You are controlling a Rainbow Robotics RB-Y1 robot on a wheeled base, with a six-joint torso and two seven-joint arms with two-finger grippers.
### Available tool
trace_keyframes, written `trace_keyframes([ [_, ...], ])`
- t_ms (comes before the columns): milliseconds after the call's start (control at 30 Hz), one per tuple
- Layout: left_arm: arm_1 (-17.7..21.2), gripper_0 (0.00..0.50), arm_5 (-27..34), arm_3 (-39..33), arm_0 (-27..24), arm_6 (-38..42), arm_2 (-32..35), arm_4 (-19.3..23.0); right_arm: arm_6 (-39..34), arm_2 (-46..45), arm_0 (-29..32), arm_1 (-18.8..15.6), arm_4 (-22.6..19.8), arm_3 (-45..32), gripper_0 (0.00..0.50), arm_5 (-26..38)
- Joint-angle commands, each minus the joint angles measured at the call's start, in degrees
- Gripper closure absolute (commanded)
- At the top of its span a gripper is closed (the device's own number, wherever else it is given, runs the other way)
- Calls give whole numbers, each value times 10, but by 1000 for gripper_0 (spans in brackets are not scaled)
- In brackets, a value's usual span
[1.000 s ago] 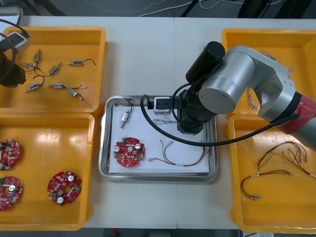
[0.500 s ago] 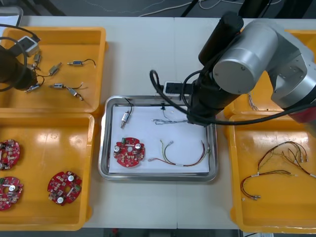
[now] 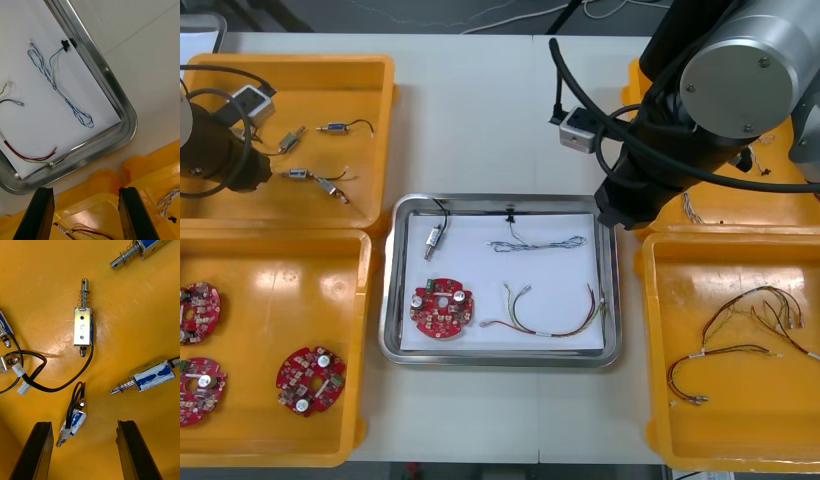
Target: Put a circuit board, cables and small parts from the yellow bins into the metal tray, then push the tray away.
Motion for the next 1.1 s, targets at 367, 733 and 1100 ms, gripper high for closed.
trace_keyframes([
  [367,-8,0,-65,49,10,-136,2,-15,-195,-97,50,-78,3,-110,0,32],
  [733,-16,0,-66,49,10,-141,-1,-16,-254,-180,131,-106,2,-180,0,35],
  [1100,-27,0,-67,55,9,-145,-1,-26,-268,-265,215,-121,-1,-203,0,35],
])
